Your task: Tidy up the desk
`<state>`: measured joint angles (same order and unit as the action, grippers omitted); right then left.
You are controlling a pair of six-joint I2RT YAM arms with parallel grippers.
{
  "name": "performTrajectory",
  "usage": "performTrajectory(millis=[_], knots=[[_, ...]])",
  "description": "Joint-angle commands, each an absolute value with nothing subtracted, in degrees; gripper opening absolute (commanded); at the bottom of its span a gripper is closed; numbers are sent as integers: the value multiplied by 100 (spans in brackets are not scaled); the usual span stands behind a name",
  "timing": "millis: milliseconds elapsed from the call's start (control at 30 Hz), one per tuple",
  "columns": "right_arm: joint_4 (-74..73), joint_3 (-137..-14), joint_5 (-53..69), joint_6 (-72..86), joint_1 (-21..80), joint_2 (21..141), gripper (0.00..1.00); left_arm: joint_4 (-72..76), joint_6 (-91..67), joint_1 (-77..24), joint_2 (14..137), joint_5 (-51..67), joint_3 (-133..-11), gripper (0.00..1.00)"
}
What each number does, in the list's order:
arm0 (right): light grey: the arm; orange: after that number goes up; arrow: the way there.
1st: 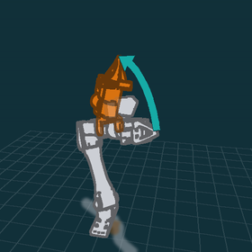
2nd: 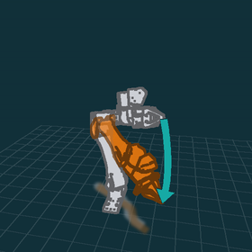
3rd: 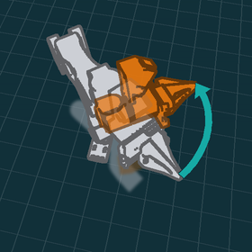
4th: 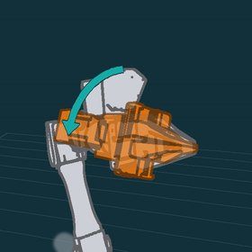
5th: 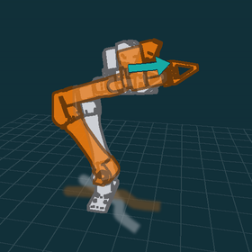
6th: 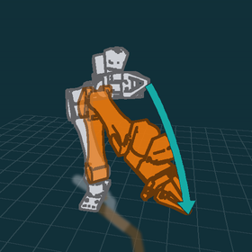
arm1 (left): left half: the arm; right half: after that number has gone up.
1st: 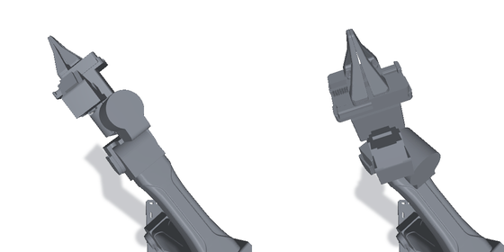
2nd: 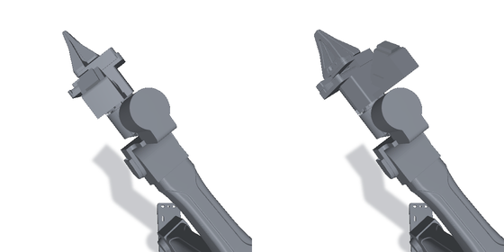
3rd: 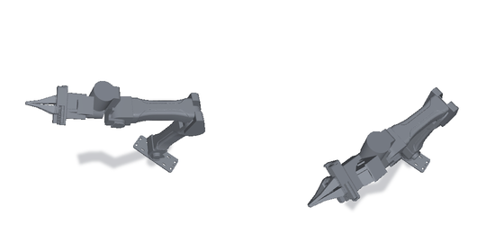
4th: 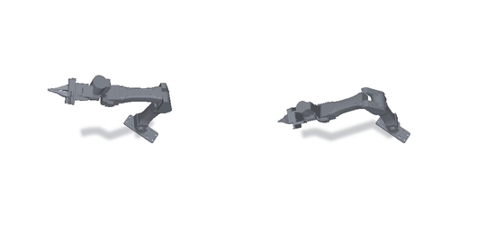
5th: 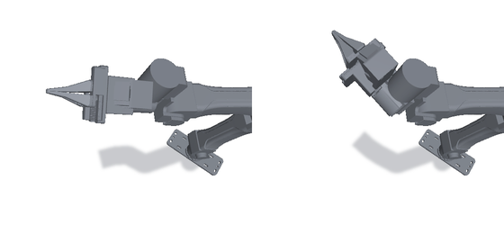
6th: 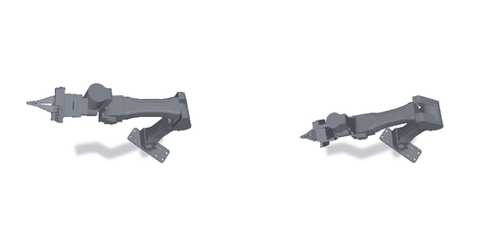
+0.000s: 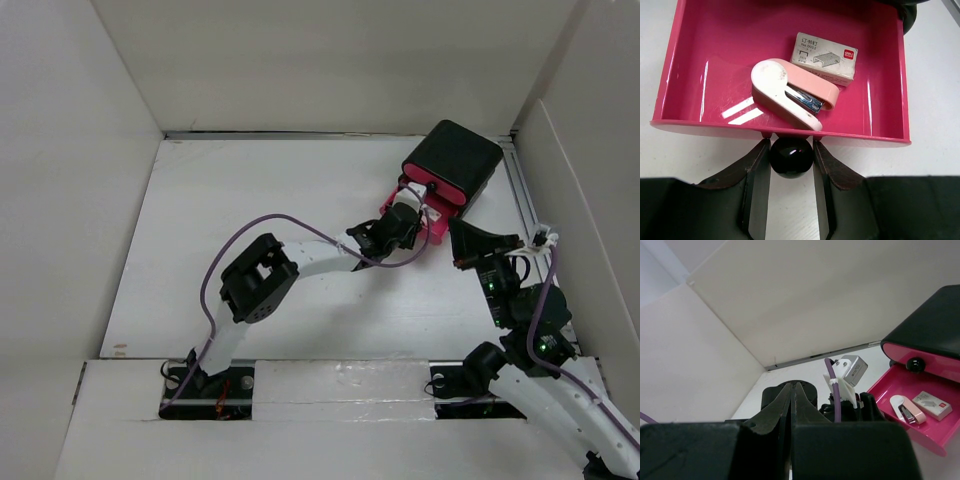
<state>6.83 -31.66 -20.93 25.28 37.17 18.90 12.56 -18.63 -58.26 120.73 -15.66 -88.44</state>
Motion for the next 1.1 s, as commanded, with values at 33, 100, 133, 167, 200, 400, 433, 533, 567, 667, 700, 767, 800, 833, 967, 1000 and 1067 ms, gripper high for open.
performTrajectory(millis=[33,100,133,167,200,400,433,533,567,667,700,767,800,833,967,1000,1067], knots=[[791,-3278,-2039,2443,3744,1925,0,1846,-1863,-5748,12023,-2074,-9325,1],[782,-3278,-2022,2452,3744,1916,0,1915,-1898,-5748,11927,-2083,-9194,0],[791,-3287,-2013,2452,3744,1907,0,1968,-1959,-5748,11840,-2127,-8941,0],[808,-3278,-2013,2452,3744,1907,0,2047,-1969,-5748,11665,-2144,-8817,0],[817,-3261,-2039,2461,3744,1907,0,2196,-1951,-5748,11576,-2179,-8598,0],[879,-3270,-1960,2487,3744,2074,0,2022,-1811,-5687,11689,-2391,-8920,0],[888,-3270,-1977,2479,3744,2083,0,1978,-1776,-5687,11733,-2495,-9112,0],[844,-3287,-1978,2470,3744,2022,0,1995,-1749,-5625,11891,-2340,-9342,0],[844,-3270,-1995,2461,3744,1995,0,1969,-1766,-5573,11953,-2286,-9404,0],[853,-3243,-2065,2452,3744,1942,0,1872,-1810,-5572,11892,-2285,-9501,0],[835,-3252,-2039,2452,3744,1951,0,1950,-1828,-5572,11839,-2294,-9440,0],[826,-3270,-2030,2443,3744,1951,0,2109,-1811,-5572,11647,-2329,-9124,0],[835,-3252,-2039,2452,3744,1942,0,2066,-1802,-5572,11628,-2460,-9071,0],[852,-3243,-2039,2452,3744,1968,0,1987,-1793,-5572,11637,-2522,-9044,0],[870,-3270,-1995,2461,3744,2039,0,1592,-1898,-5520,11856,-2558,-9079,0],[870,-3252,-2013,2452,3744,2056,0,1513,-1925,-5520,11900,-2540,-9166,0],[879,-3252,-2030,2452,3744,2083,0,1354,-1951,-5520,11944,-2680,-9220,1]])
